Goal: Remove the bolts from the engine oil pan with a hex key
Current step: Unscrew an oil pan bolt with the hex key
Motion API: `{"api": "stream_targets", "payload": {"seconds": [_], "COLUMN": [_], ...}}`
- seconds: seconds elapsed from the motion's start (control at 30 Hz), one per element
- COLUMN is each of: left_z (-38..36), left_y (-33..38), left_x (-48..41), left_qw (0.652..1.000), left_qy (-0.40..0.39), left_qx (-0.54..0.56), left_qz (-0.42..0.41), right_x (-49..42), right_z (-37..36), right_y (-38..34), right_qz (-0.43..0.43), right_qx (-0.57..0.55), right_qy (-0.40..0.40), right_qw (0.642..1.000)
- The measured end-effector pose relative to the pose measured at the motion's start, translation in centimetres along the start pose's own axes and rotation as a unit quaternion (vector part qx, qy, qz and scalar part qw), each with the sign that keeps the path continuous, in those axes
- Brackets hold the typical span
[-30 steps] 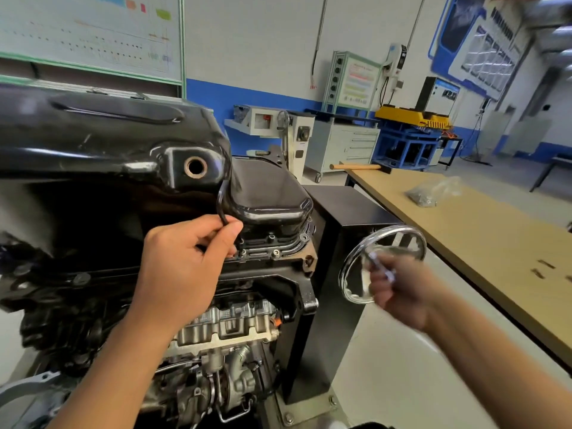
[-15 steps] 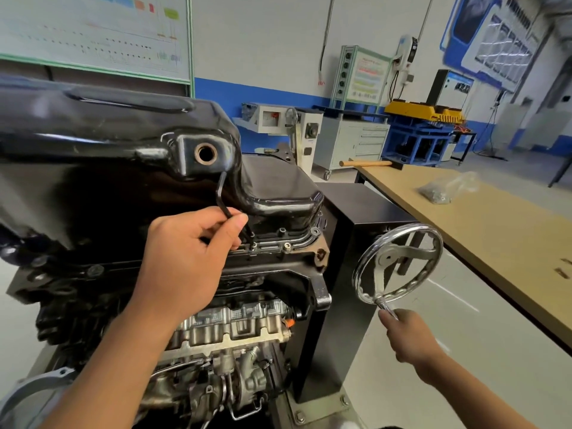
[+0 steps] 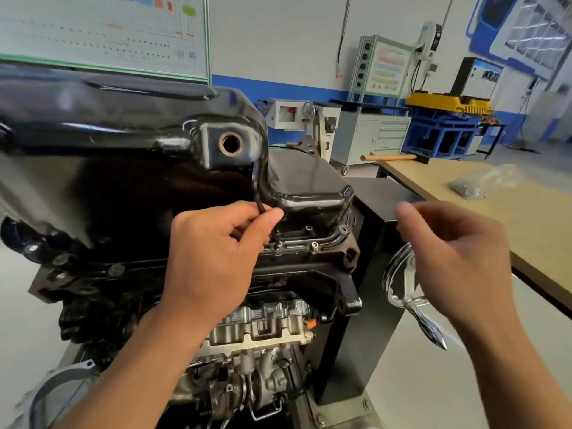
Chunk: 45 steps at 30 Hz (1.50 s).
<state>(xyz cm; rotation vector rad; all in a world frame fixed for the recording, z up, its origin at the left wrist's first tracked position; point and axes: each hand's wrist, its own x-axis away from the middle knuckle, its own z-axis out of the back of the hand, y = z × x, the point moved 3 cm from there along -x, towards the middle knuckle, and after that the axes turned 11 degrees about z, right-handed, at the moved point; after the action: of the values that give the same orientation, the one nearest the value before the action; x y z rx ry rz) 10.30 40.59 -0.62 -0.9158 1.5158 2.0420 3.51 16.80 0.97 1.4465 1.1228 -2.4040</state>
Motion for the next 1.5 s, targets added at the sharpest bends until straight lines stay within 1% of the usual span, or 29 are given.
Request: {"api": "stream_targets", "payload": {"seconds": [0.03,0.07,0.1,0.13,0.23,0.3,0.4,0.5,0.57,0.63,0.8,0.83,0.9,0.97,1.03,1.1,1.13,1.2,1.27,1.33,1.4,1.43,1.5], "left_z": [-0.2,-0.4,-0.5,-0.6,-0.5,-0.7,-1.2,-1.3,-1.4,-1.4,-0.6,-0.5,-0.4,-0.6,-1.0,-1.2,-1.2,-1.2,-1.3,-1.5,-1.5,-1.4,-1.4], "left_y": [0.2,0.4,0.6,0.8,1.7,1.6,1.4,1.4,1.4,1.3,0.7,0.8,0.9,0.9,0.9,1.1,1.1,1.2,1.1,1.1,1.2,1.1,0.6], "left_x": [-0.1,-0.2,-0.4,-0.5,-0.9,-1.1,-1.0,-0.9,-0.7,-0.7,-0.6,-0.6,-0.6,-0.6,-0.4,-0.4,-0.4,-0.5,-0.4,-0.4,-0.3,-0.3,-0.4], "left_qw": [1.000,1.000,1.000,0.999,0.999,0.999,1.000,1.000,1.000,0.999,0.992,0.990,0.992,0.996,0.998,0.999,1.000,1.000,1.000,1.000,1.000,0.999,0.997], "left_qy": [-0.001,-0.004,-0.009,-0.016,-0.020,-0.016,-0.008,0.003,-0.007,-0.026,-0.127,-0.135,-0.116,-0.083,-0.054,-0.032,-0.021,-0.004,0.000,0.006,0.003,-0.013,-0.072], "left_qx": [-0.007,-0.016,-0.023,-0.026,-0.024,-0.015,-0.013,-0.007,0.021,0.035,-0.009,-0.018,-0.024,-0.016,-0.008,0.002,0.008,0.014,0.016,0.020,0.027,0.028,0.000], "left_qz": [-0.005,-0.008,-0.009,-0.014,-0.032,-0.028,-0.014,-0.004,-0.005,-0.005,-0.021,-0.028,-0.034,-0.028,-0.023,-0.017,-0.013,-0.009,0.000,0.007,0.014,0.016,0.016], "right_x": [-0.6,-1.1,-1.5,-1.7,-2.0,-2.3,-3.0,-3.2,-3.0,-2.6,-1.9,-1.8,-1.6,-1.6,-1.6,-1.7,-1.7,-1.6,-1.3,-1.0,-0.8,-0.8,-1.1], "right_z": [-1.9,-3.8,-5.6,-7.1,-9.6,-10.0,-9.3,-8.5,-8.4,-8.4,-8.4,-8.5,-8.9,-9.4,-9.9,-10.2,-10.1,-9.8,-9.6,-9.7,-9.7,-9.7,-9.3], "right_y": [-2.6,-4.8,-6.4,-7.5,-7.7,-6.8,-5.9,-5.9,-6.2,-6.2,-6.1,-6.2,-6.2,-5.7,-4.8,-4.1,-4.0,-4.2,-4.5,-4.6,-4.6,-4.6,-4.7], "right_qz": [0.063,0.109,0.136,0.147,0.161,0.158,0.149,0.166,0.170,0.167,0.154,0.143,0.117,0.074,0.012,-0.042,-0.048,-0.008,0.052,0.089,0.115,0.132,0.169], "right_qx": [-0.116,-0.199,-0.252,-0.281,-0.305,-0.315,-0.327,-0.340,-0.354,-0.362,-0.394,-0.416,-0.462,-0.494,-0.522,-0.536,-0.532,-0.492,-0.407,-0.339,-0.317,-0.310,-0.297], "right_qy": [0.020,0.021,0.016,0.014,0.009,-0.017,-0.097,-0.175,-0.225,-0.256,-0.271,-0.269,-0.237,-0.171,-0.117,-0.089,-0.080,-0.065,-0.046,-0.021,-0.021,-0.032,-0.062], "right_qw": [0.991,0.974,0.958,0.948,0.939,0.936,0.928,0.909,0.892,0.881,0.865,0.857,0.847,0.849,0.845,0.839,0.842,0.868,0.911,0.936,0.941,0.941,0.938]}}
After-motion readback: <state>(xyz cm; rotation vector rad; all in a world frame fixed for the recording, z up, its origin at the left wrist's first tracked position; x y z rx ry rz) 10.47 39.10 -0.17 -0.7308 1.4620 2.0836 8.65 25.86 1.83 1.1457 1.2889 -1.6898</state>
